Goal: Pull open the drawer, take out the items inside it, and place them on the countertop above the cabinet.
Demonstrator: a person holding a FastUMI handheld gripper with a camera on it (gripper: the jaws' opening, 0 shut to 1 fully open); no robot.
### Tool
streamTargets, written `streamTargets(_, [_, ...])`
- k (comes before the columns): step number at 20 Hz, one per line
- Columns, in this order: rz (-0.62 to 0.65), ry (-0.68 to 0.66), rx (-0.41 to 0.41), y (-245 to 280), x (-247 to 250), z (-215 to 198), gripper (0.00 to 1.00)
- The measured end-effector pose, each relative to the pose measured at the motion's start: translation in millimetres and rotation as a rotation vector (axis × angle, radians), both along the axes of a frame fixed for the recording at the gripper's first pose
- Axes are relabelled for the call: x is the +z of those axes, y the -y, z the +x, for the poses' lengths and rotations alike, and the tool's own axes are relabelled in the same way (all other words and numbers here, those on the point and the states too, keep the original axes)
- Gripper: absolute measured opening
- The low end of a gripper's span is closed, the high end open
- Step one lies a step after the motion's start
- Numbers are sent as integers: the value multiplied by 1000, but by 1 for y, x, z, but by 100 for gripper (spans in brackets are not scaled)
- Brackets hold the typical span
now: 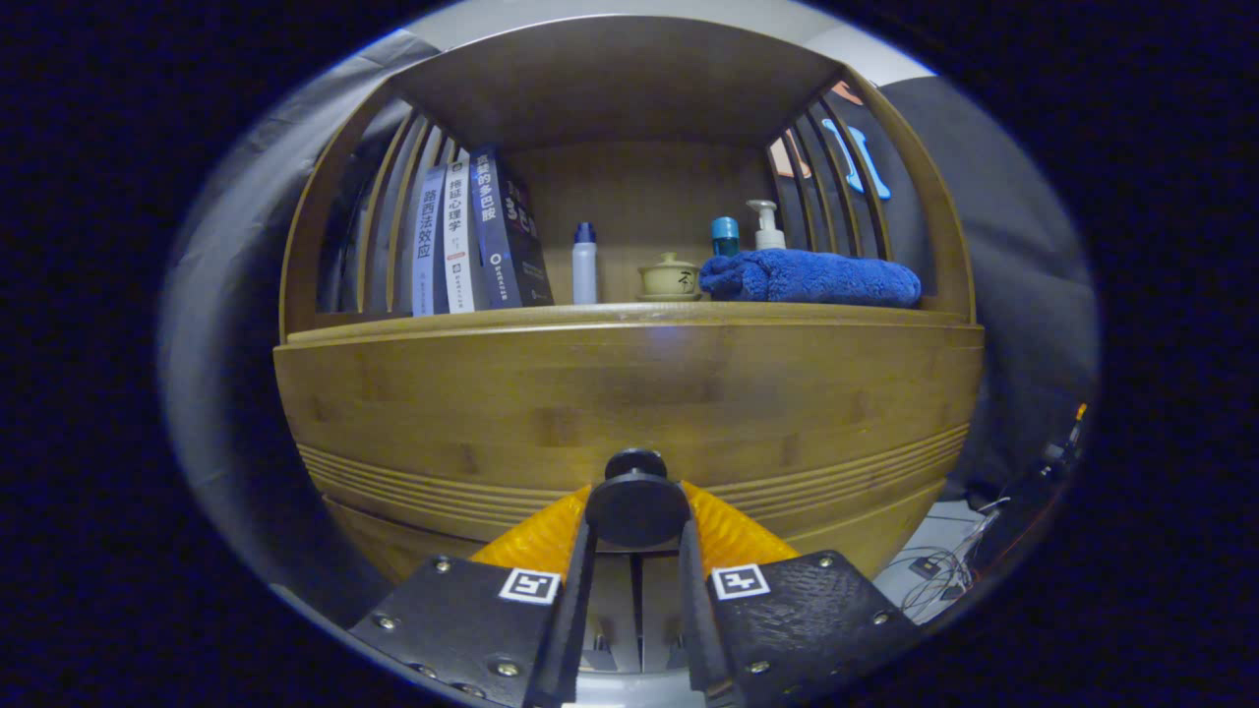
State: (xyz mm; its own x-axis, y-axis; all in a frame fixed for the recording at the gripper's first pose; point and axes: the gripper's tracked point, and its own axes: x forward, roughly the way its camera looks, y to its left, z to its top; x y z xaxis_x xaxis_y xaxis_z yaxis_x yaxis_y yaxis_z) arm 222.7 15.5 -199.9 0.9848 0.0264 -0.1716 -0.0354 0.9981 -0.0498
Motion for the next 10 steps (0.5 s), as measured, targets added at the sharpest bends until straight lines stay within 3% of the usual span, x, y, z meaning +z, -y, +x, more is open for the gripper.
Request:
streamTargets(2, [-7, -66, 50, 0, -11, -8, 37])
streamTargets(3, [41, -155, 93, -3, -26, -23, 28])
streamTargets(4, [99, -136, 106, -8, -26, -32, 19])
streamTargets(5, [54, -91, 73, 4, -27, -35, 10])
streamTargets(6, [-16, -38, -10, 26, -20, -33, 1])
streamTargets(7, [-22, 15, -31, 31, -4, -33, 1])
streamTargets(9, [20, 26, 39, 16, 15, -45, 1])
streamTargets(10, [46, 26, 60, 8, 22, -40, 16])
